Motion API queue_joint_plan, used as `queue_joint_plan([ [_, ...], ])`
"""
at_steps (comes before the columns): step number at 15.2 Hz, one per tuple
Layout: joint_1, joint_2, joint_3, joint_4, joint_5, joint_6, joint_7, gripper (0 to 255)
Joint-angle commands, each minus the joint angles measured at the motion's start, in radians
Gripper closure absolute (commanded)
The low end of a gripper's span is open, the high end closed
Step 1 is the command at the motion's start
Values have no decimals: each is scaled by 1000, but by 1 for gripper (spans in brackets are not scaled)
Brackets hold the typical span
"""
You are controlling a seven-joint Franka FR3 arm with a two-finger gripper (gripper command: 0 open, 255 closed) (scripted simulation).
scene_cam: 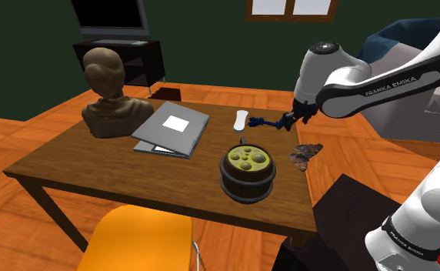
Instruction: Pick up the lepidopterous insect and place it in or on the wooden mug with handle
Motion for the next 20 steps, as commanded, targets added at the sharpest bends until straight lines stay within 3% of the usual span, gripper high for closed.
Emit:
queue_joint_plan([
  [1, 12, -13, -24, -46, 56, 19, 4, 0],
  [10, 116, -93, -132, -282, 349, 106, 26, 0],
  [17, 117, 27, -135, -307, 348, 250, 26, 0],
  [20, 118, 37, -136, -308, 348, 262, 26, 0],
])
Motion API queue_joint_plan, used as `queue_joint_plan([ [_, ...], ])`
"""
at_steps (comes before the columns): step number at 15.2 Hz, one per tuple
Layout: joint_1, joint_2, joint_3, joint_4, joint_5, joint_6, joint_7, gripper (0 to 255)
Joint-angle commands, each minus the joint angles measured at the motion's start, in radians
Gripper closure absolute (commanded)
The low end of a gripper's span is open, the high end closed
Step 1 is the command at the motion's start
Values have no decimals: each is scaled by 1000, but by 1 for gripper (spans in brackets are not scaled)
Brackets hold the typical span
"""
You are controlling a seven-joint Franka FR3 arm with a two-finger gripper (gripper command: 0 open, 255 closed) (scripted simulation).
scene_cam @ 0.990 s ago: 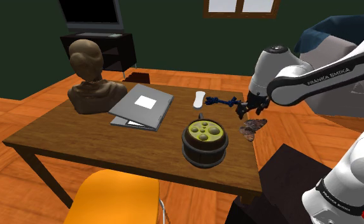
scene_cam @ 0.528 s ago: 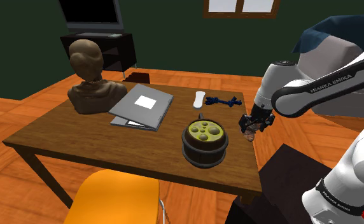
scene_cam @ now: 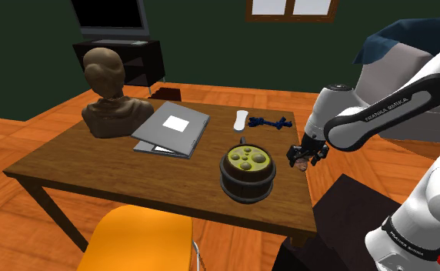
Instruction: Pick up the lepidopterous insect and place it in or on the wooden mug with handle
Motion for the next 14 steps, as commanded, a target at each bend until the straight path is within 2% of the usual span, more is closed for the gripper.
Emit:
queue_joint_plan([
  [1, 0, 4, 0, 0, 0, 4, 0, 0],
  [5, 0, 3, 0, 0, 0, 3, 0, 0],
  [6, 0, 3, 0, 0, 0, 3, 0, 255],
  [14, 0, 10, 0, -1, 0, 12, 0, 255],
])
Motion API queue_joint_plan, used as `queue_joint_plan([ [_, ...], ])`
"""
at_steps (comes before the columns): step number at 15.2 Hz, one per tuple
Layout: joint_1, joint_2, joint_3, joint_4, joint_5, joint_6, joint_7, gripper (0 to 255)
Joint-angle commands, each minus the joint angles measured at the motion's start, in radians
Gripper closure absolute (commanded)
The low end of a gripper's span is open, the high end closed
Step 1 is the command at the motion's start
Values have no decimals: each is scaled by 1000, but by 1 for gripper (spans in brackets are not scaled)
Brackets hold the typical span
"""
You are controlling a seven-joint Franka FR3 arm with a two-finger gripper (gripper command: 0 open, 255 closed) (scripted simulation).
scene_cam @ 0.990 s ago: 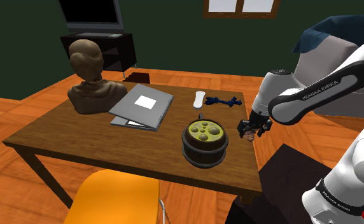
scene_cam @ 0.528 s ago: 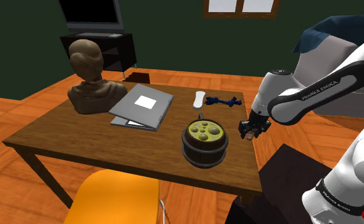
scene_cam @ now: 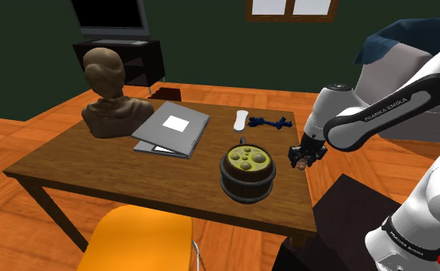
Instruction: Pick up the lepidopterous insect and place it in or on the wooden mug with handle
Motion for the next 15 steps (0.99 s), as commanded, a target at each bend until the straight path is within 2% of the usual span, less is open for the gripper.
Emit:
queue_joint_plan([
  [1, -2, 0, -1, -2, 0, -5, 0, 255],
  [15, -3, -195, 4, 78, 1, -280, 1, 255],
])
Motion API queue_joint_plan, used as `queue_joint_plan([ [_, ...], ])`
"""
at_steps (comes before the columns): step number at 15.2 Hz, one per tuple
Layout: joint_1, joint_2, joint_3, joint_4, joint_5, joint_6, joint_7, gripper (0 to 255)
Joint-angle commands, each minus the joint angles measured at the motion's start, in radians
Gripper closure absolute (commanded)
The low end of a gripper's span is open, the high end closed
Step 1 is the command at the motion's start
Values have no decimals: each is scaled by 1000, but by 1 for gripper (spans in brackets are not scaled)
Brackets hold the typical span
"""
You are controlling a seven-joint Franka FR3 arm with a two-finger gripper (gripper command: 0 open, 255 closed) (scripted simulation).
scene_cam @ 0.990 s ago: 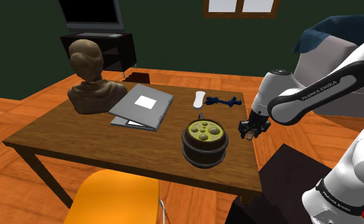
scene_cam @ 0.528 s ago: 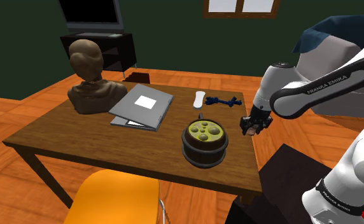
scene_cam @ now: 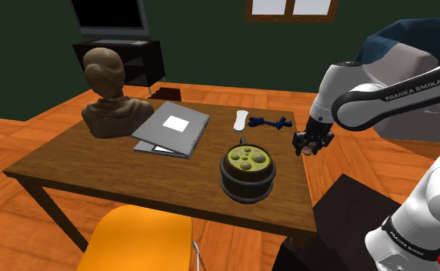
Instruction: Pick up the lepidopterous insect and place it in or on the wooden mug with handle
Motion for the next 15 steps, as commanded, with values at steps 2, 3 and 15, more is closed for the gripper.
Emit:
queue_joint_plan([
  [2, -1, -28, 0, 25, 0, -54, -1, 255],
  [3, -1, -38, 0, 34, 0, -72, -1, 255],
  [15, 0, -120, 4, 150, 3, -270, -2, 255],
])
